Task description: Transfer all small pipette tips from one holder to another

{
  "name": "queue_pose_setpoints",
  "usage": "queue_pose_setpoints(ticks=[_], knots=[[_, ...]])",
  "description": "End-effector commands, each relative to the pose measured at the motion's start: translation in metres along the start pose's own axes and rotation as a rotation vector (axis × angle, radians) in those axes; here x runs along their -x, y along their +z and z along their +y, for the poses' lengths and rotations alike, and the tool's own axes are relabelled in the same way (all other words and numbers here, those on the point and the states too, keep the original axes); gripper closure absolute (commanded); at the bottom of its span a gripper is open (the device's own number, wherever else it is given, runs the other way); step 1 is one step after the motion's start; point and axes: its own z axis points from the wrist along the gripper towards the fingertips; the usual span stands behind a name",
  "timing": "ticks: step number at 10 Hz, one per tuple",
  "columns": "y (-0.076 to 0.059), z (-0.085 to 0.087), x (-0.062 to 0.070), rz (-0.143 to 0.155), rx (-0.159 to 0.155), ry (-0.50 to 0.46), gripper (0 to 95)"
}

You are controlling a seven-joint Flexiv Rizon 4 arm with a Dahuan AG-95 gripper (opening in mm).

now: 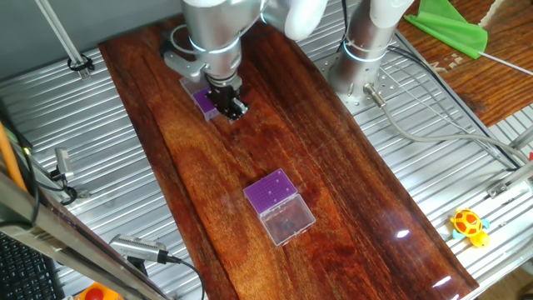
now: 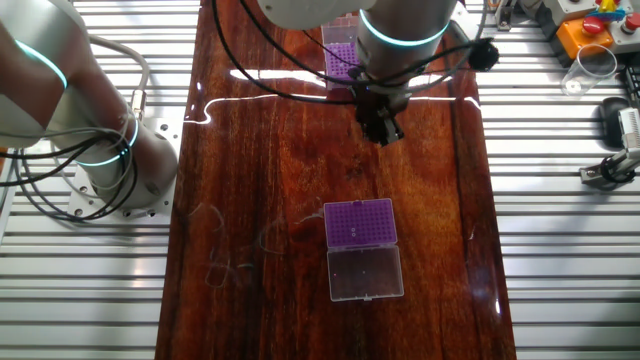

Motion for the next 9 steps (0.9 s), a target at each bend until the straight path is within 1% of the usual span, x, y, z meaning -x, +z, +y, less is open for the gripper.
queue_pose_setpoints(ticks=[1,2,3,4,5,6,7,8,9], knots=[[0.000,0.000,0.000,0.006,0.034,-0.063,95.0],[0.001,0.002,0.002,0.006,0.037,-0.050,95.0],[0.004,0.013,0.009,0.005,0.037,-0.030,95.0],[0.010,0.036,0.024,-0.002,0.033,0.001,95.0],[0.017,0.067,0.045,-0.015,0.025,0.043,95.0],[0.021,0.095,0.063,-0.017,0.021,0.090,95.0],[0.021,0.107,0.071,-0.013,0.015,0.111,95.0],[0.022,0.110,0.075,-0.013,0.015,0.119,95.0],[0.022,0.110,0.075,-0.012,0.014,0.112,95.0]])
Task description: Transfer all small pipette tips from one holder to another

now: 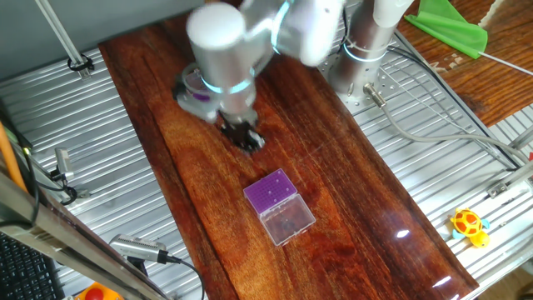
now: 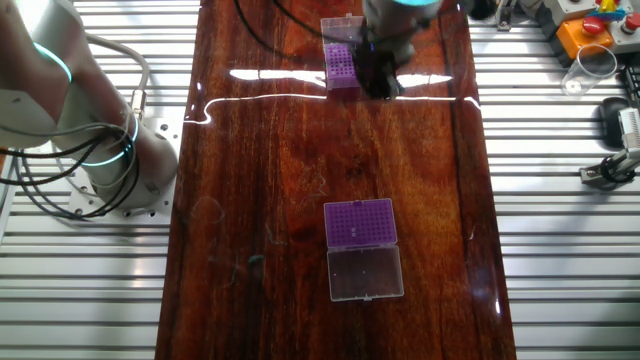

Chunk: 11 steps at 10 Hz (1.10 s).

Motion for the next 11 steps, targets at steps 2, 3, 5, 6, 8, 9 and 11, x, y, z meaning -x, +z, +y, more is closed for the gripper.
queue_pose_setpoints(ticks=[2,3,5,6,8,9,11], knots=[[0.004,0.016,0.011,0.005,-0.014,-0.006,95.0],[0.004,0.016,0.011,0.011,-0.008,-0.032,95.0],[0.004,0.016,0.011,0.017,0.004,-0.125,95.0],[0.005,0.021,0.012,0.009,0.007,-0.110,95.0],[0.011,0.055,0.021,-0.012,0.005,-0.068,76.0],[0.014,0.071,0.025,-0.026,0.004,-0.048,76.0],[0.019,0.088,0.027,-0.033,0.000,-0.021,76.0]])
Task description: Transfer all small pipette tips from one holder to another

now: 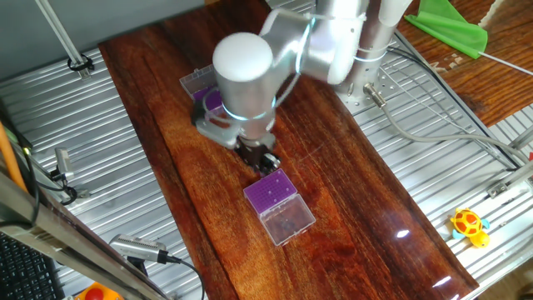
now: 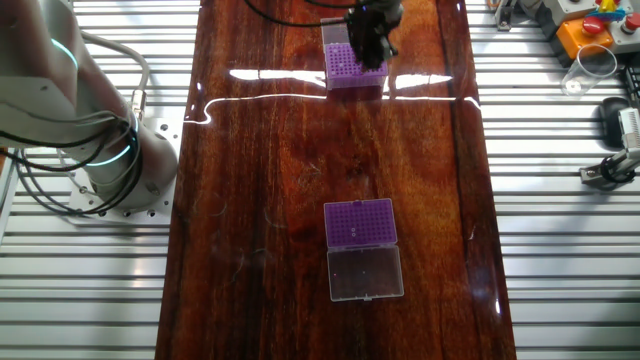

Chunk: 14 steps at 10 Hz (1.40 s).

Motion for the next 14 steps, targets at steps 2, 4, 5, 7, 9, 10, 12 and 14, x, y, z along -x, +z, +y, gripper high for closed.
queue_pose_setpoints(ticks=[2,4,5,7,9,10,12,14], knots=[[0.009,0.019,0.002,-0.022,-0.018,0.075,76.0],[0.012,0.018,0.002,-0.027,-0.023,0.075,76.0],[0.017,0.017,0.002,-0.033,-0.027,0.082,76.0],[0.021,0.014,0.005,-0.038,-0.030,0.087,76.0],[0.021,0.011,0.008,-0.037,-0.030,0.091,76.0],[0.021,0.010,0.009,-0.038,-0.030,0.092,76.0],[0.023,0.010,0.009,-0.038,-0.031,0.094,95.0],[0.024,0.009,0.009,-0.038,-0.034,0.094,95.0]])
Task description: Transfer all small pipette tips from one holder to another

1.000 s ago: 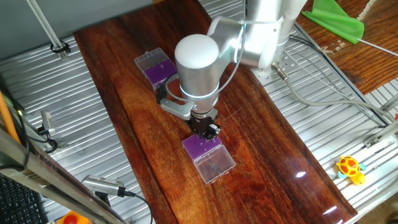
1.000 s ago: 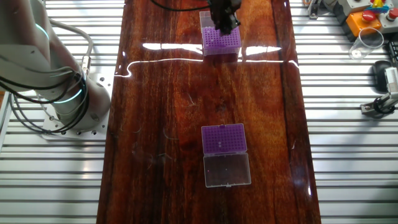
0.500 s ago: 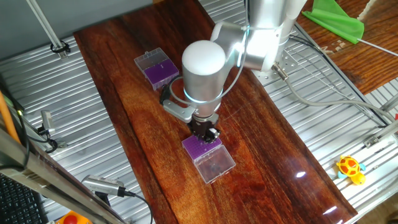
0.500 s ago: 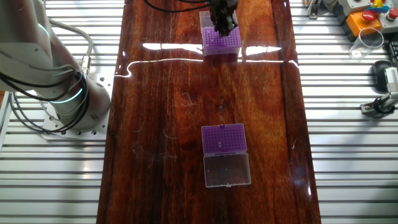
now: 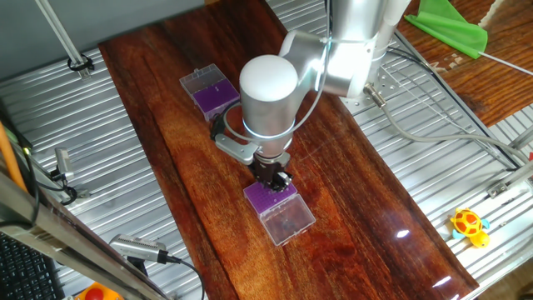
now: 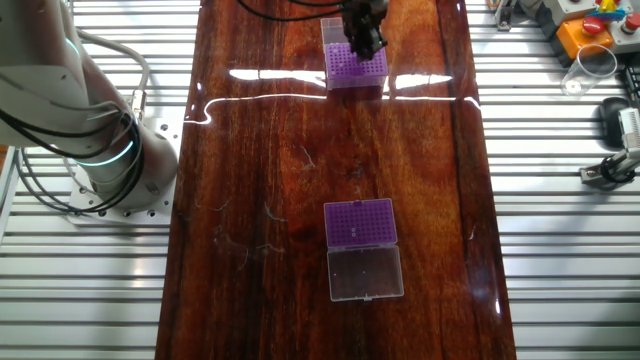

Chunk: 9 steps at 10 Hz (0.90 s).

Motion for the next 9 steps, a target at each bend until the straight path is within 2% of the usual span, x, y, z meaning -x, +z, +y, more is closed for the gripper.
queue_pose_setpoints(ticks=[1,3,4,8,9], knots=[[0.0007,0.0000,0.0008,0.001,-0.002,0.001,95.0],[0.0012,0.0007,0.0016,0.000,-0.003,0.004,95.0],[0.0014,0.0010,0.0019,0.000,-0.003,0.005,76.0],[0.0033,0.0036,0.0044,0.004,-0.009,0.007,76.0],[0.0038,0.0036,0.0044,0.005,-0.011,0.007,95.0]])
